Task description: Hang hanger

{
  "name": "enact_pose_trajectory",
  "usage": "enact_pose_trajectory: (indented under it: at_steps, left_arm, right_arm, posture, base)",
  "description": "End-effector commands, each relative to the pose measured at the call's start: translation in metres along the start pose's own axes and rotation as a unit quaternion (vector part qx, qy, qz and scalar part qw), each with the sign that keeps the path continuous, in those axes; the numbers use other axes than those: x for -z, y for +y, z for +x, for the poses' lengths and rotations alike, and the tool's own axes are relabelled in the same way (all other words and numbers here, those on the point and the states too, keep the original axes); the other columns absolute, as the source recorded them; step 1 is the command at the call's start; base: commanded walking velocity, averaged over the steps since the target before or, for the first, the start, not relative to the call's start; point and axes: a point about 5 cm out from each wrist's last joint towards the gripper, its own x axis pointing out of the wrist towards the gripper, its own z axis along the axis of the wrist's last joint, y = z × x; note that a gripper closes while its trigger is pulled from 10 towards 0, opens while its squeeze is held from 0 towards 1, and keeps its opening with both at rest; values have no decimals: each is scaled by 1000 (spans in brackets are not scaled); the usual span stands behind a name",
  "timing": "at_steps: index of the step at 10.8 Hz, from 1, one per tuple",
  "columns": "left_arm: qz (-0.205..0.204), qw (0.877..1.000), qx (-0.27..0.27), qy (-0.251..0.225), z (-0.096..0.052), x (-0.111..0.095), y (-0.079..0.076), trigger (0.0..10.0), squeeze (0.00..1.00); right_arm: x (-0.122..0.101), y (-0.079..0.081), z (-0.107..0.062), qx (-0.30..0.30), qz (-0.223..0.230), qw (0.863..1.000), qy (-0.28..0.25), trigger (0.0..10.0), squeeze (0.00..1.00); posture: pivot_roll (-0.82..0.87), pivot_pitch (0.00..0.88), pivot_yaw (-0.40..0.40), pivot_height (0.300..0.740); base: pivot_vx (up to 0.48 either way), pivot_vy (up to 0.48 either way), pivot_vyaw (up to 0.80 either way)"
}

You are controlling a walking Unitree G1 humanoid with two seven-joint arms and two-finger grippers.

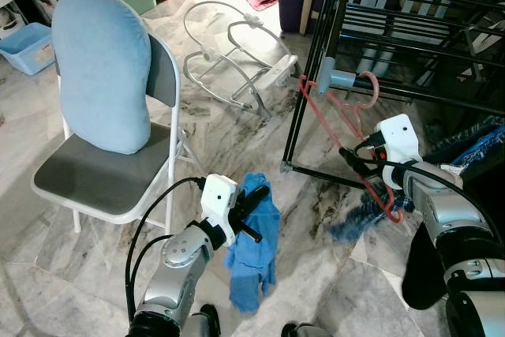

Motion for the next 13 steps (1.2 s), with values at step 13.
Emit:
enact_pose_trajectory:
  at_steps: [13]
  left_arm:
    - [19,1000,8,4,2,-4,1,10000,0]
  right_arm:
    - [-18,-6,-9,81,37,986,-143,0,0]
  posture:
    - [-23,176,23,740]
  base:
    - [0,0,0]
